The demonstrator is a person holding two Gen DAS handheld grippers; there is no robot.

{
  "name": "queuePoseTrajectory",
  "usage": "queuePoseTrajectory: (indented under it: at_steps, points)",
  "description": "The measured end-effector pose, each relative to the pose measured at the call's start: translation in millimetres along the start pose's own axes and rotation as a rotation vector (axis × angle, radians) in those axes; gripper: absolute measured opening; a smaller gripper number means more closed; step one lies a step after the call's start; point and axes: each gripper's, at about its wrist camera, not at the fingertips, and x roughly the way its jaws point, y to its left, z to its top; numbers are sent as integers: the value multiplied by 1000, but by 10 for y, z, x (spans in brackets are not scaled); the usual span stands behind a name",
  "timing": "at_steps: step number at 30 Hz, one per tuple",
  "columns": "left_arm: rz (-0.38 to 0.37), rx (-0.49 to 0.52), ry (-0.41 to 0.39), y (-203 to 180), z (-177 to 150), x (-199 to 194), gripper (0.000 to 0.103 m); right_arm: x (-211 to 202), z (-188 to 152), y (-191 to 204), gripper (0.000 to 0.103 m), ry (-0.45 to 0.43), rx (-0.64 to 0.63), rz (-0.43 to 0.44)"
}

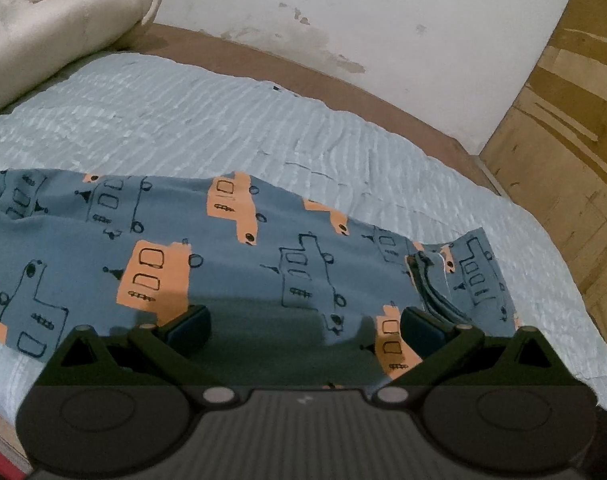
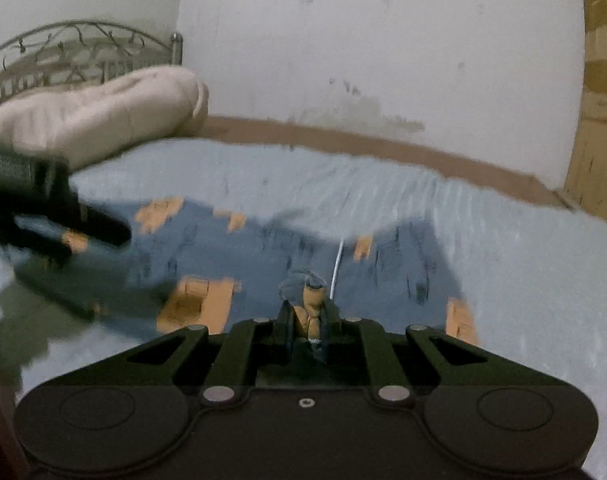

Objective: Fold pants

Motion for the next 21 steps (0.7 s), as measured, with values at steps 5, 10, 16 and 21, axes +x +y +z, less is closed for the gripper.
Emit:
queuePoseTrajectory:
  at_steps: [5, 10, 16, 21]
  points:
    - [-57, 13, 3, -121, 12, 80, 102, -37, -118, -65, 14, -25, 95, 23]
    - [-183, 20, 49, -372, 98, 322, 102, 7, -173, -309, 14, -53, 239, 104]
    - [-301, 16, 115, -661, 198, 664, 92, -50, -337, -439, 15, -115, 345, 154]
    - [-320, -27, 190, -747, 214, 929, 75, -58, -437, -559, 15, -164, 425, 213]
